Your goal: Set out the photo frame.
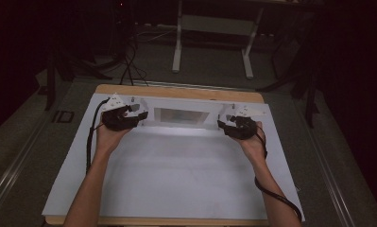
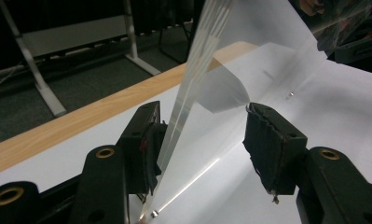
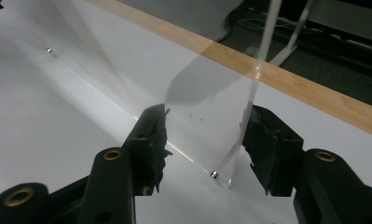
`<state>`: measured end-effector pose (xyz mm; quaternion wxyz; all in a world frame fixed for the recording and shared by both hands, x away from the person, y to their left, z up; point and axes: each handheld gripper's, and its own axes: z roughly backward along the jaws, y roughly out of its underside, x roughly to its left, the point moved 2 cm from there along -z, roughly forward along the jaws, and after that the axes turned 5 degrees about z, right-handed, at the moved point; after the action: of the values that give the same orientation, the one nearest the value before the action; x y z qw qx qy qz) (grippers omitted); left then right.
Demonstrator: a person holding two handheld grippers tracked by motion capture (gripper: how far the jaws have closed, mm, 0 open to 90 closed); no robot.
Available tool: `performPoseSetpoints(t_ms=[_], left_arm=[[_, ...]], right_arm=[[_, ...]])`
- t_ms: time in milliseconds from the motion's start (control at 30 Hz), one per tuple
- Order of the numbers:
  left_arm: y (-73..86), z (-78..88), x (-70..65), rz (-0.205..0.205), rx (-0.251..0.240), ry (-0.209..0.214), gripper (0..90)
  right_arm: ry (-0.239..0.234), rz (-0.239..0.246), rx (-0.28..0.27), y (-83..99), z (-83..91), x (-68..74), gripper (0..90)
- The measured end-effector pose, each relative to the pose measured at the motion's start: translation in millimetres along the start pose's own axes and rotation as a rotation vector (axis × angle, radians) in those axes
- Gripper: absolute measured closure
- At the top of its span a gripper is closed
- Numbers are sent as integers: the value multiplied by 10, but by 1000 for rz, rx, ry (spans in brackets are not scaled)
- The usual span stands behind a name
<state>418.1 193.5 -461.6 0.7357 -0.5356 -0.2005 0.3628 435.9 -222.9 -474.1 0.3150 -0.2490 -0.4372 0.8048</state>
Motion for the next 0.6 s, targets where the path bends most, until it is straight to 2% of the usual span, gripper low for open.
performPoseSetpoints(t_ms=[200,300,400,600], left_arm=[[26,-48,26,7,-22,13,391],[40,-69,28,10,-17,10,392],[52,-93,26,-5,-10,-5,405],[66,-132,64,3,-36,-20,436]], right_arm=[[-12,-10,2,3,-19,-4,511],[-16,-21,3,-4,-28,-20,510],[-11,-31,2,-16,-43,-32,511],[-6,-39,-3,-30,-66,-51,513]])
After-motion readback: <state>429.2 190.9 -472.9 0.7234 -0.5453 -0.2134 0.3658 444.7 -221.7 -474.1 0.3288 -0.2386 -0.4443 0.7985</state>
